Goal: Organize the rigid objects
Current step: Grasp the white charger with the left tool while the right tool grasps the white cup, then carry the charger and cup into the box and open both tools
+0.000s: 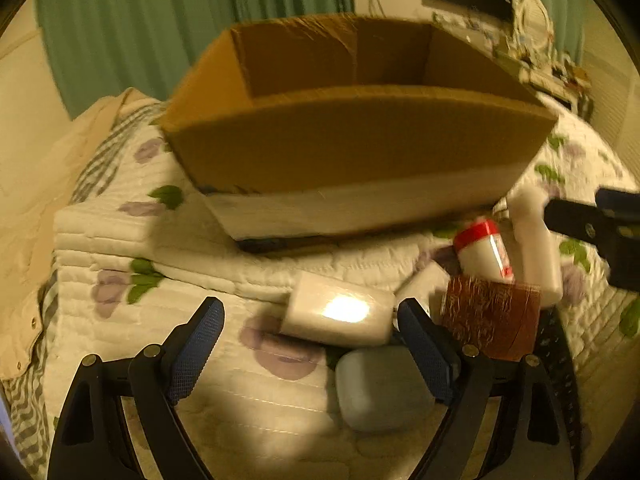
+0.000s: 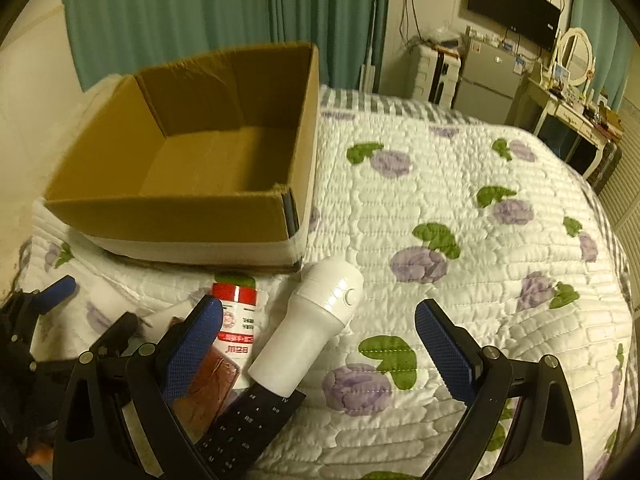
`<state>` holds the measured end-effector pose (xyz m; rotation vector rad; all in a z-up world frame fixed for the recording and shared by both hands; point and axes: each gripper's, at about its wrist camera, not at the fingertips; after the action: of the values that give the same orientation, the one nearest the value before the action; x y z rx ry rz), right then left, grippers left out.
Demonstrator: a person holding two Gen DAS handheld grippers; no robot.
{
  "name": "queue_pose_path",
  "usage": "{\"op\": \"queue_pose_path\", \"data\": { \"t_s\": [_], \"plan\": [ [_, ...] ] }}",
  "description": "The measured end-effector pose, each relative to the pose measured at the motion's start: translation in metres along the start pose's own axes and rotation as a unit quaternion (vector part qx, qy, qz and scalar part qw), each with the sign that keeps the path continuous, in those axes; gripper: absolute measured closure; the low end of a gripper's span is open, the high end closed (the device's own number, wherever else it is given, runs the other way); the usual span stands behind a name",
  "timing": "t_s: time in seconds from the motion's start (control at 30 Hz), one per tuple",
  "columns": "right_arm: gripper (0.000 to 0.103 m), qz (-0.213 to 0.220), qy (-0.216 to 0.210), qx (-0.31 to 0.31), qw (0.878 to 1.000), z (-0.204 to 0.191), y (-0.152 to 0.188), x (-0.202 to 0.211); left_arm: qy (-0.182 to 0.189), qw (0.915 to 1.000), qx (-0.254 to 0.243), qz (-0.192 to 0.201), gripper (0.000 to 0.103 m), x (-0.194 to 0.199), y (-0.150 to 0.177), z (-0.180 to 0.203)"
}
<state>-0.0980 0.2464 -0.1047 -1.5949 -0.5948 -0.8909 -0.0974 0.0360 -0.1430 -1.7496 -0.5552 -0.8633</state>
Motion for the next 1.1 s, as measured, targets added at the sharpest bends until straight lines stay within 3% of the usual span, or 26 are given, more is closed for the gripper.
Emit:
{"op": "queue_pose_path", "data": {
  "t_s": [0.1, 0.17, 0.2, 0.33, 0.4, 0.5, 0.8, 1.1],
  "plan": [
    [0.012, -0.023, 0.009, -0.007, 1.0, 0.0, -0.001, -0.015, 0.017, 0.9998, -0.006, 0.002, 0.022, 0.001, 0.001, 0.004],
    [0.016, -0.042, 0.017, -0.015, 0.999, 0.001, -0.001, -0.028, 0.042, 0.9991, -0.006, 0.008, 0.046, 0.004, -0.001, 0.004],
    [0.023, -0.046, 0.018, -0.018, 0.999, 0.003, -0.001, -0.031, 0.041, 0.9991, -0.006, 0.009, 0.047, 0.005, -0.002, 0.004],
    [0.03, -0.079, 0.022, -0.028, 0.996, 0.004, -0.001, -0.055, 0.043, 0.999, -0.009, 0.009, 0.048, 0.007, -0.001, 0.005],
    [0.051, -0.082, 0.023, -0.028, 0.996, 0.004, -0.001, -0.062, 0.041, 0.999, -0.011, 0.012, 0.048, 0.01, 0.0, 0.005],
    [0.057, -0.067, 0.019, -0.026, 0.997, 0.004, 0.001, -0.056, 0.033, 0.9993, -0.01, 0.017, 0.048, 0.019, 0.0, 0.003],
    [0.057, 0.011, -0.013, 0.006, 1.0, -0.006, 0.016, 0.022, 0.029, 0.9988, 0.016, 0.036, 0.048, 0.057, -0.004, -0.013],
    [0.057, 0.081, -0.063, 0.022, 0.994, -0.029, -0.033, 0.098, 0.02, 0.9943, 0.031, 0.1, 0.048, 0.119, -0.033, -0.026]
  ]
}}
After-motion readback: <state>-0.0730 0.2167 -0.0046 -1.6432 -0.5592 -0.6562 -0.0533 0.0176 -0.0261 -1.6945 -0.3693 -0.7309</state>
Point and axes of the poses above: each gripper's, at about its wrist camera, not at the fingertips, and x roughly against the way its jaws point, z to its right, y to its underside, and after that the axes turned 6 degrees about -x, right-handed
